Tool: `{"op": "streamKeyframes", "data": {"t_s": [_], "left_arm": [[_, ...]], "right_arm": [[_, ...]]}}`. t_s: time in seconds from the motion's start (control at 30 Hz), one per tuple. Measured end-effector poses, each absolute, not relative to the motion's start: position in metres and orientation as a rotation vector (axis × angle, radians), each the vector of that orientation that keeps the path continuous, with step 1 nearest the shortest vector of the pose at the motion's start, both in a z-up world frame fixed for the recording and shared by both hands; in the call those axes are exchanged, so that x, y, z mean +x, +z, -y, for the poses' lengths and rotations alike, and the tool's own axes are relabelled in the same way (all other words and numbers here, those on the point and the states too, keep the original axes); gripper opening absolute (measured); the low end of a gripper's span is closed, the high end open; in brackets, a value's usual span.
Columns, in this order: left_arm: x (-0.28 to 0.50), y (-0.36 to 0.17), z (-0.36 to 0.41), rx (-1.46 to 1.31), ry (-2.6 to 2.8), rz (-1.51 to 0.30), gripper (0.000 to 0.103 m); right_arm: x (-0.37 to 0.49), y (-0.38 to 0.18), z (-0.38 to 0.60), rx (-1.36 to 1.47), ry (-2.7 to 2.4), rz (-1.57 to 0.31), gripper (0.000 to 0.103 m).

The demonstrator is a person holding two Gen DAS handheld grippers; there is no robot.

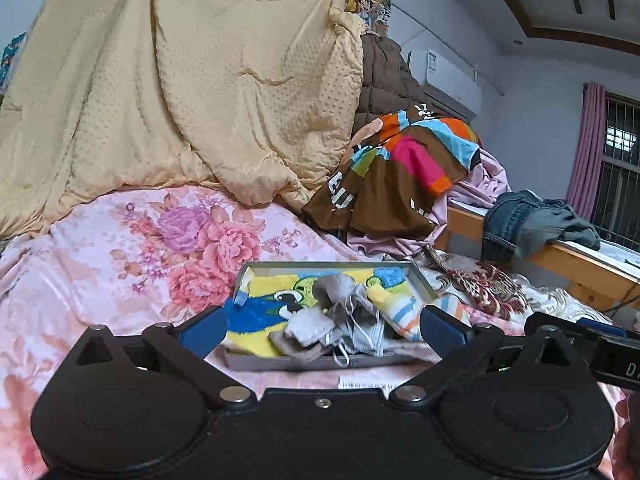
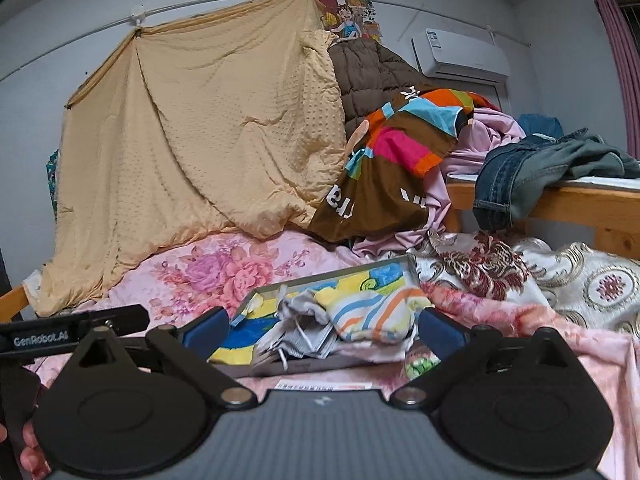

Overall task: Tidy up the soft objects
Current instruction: 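Move both tools back over the remaining items on the bed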

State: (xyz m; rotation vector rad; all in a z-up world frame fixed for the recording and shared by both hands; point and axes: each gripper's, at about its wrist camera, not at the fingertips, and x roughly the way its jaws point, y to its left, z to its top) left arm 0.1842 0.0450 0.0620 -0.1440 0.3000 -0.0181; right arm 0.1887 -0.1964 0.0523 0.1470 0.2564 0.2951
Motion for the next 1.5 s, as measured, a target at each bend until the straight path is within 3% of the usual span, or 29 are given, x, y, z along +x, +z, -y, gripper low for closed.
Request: {"op": "streamKeyframes", "data": {"t_s": [0.5, 1.5], "left_arm": [[0.124, 0.034, -0.051, -0.141, 0.025, -0.377, 0.102], [0.084, -0.004, -0.077, -0.2, 0.07, -0.493, 0.102]], "right_arm": [[0.15, 0.05, 0.204, 0.149, 0.276, -0.283, 0.103], [0.134, 0.013, 0.182, 0.082, 0.312, -0.444, 0.103]]}}
